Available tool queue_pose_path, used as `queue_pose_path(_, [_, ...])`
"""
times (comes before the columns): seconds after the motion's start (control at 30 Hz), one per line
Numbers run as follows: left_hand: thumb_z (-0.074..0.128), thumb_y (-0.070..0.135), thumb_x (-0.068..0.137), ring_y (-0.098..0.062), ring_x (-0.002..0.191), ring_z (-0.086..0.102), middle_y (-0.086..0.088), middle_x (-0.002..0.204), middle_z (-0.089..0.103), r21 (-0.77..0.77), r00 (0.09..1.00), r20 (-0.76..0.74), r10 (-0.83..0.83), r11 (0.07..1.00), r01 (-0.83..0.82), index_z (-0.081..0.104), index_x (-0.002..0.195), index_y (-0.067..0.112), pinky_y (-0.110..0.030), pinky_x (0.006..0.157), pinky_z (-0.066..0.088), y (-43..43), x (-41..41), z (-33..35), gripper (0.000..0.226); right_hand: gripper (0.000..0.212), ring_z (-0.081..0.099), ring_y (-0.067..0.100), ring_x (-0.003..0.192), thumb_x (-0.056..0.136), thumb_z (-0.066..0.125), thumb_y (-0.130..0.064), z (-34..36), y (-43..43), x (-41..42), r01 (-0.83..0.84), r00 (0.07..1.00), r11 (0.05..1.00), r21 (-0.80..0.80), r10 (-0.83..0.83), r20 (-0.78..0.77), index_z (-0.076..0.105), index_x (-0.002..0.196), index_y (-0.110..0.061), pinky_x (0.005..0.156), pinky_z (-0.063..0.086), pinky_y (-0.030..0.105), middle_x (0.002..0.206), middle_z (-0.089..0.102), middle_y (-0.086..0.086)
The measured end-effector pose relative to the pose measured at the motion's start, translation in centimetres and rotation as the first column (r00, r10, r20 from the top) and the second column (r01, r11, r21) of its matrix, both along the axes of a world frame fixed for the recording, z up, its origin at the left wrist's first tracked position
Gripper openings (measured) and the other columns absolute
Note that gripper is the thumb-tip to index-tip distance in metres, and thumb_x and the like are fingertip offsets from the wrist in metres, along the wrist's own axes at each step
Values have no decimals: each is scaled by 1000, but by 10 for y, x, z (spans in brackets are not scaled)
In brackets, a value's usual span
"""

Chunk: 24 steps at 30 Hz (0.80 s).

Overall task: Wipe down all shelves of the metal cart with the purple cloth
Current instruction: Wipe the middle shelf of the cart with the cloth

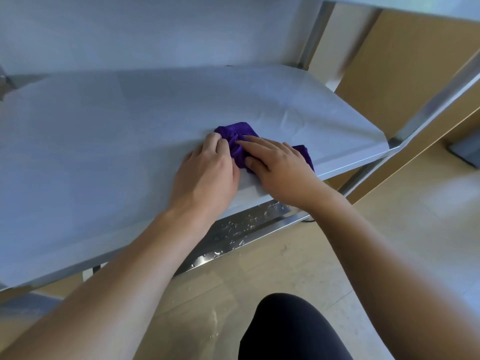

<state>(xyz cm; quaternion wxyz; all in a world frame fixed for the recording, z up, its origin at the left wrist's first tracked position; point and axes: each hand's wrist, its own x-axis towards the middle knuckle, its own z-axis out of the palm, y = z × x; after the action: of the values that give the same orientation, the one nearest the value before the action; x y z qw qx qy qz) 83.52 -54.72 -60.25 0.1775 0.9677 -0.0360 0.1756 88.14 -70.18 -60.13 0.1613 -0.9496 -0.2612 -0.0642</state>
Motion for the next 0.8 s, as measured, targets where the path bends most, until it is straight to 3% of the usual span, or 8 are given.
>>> queue_pose_path(0.13, [50, 13, 92, -39, 102, 59, -18, 128, 53, -38, 1000, -13, -6, 999, 5, 54, 119, -3, -43, 84, 46, -4, 1, -5, 32, 39, 39, 16, 138, 102, 38, -33, -1, -4, 13, 35, 999, 999, -5, -35, 9, 45, 140, -42, 113, 28, 44, 149, 43, -12])
queue_pose_path(0.37, [42, 17, 85, -37, 90, 64, -21, 109, 63, 11, 1000, 2, -21, 1000, 21, 65, 94, -5, -41, 77, 51, -8, 1, -8, 33, 43, 34, 27, 140, 103, 30, -35, 12, -13, 104, 193, 972, 973, -130, -207, -113, 32, 145, -45, 114, 26, 44, 155, 35, -7])
queue_pose_path(0.5, [44, 16, 89, -37, 92, 62, -20, 114, 61, -3, 1000, 10, -8, 1000, 8, 64, 97, -4, -41, 79, 48, -11, 2, -8, 29, 44, 32, 26, 141, 104, 29, -33, 17, -9, 133, 251, 946, 957, -147, -274, -172, 30, 147, -43, 115, 23, 42, 155, 34, -7])
queue_pose_path(0.63, [48, 14, 92, -36, 94, 59, -17, 117, 56, -21, 1000, 11, -3, 1000, 4, 61, 106, -4, -41, 81, 45, -9, 1, -7, 26, 46, 31, 26, 142, 103, 30, -32, 13, -8, 124, 206, 958, 964, -169, -234, -168, 29, 148, -41, 116, 21, 46, 156, 31, -9])
queue_pose_path(0.8, [49, 15, 92, -36, 95, 58, -16, 116, 55, -21, 1000, 3, -2, 1000, 2, 60, 104, -1, -42, 81, 44, -9, 2, -6, 23, 46, 33, 23, 141, 101, 33, -31, 8, 5, 54, 161, 974, 979, -124, -178, -137, 32, 146, -43, 115, 23, 45, 155, 33, -10])
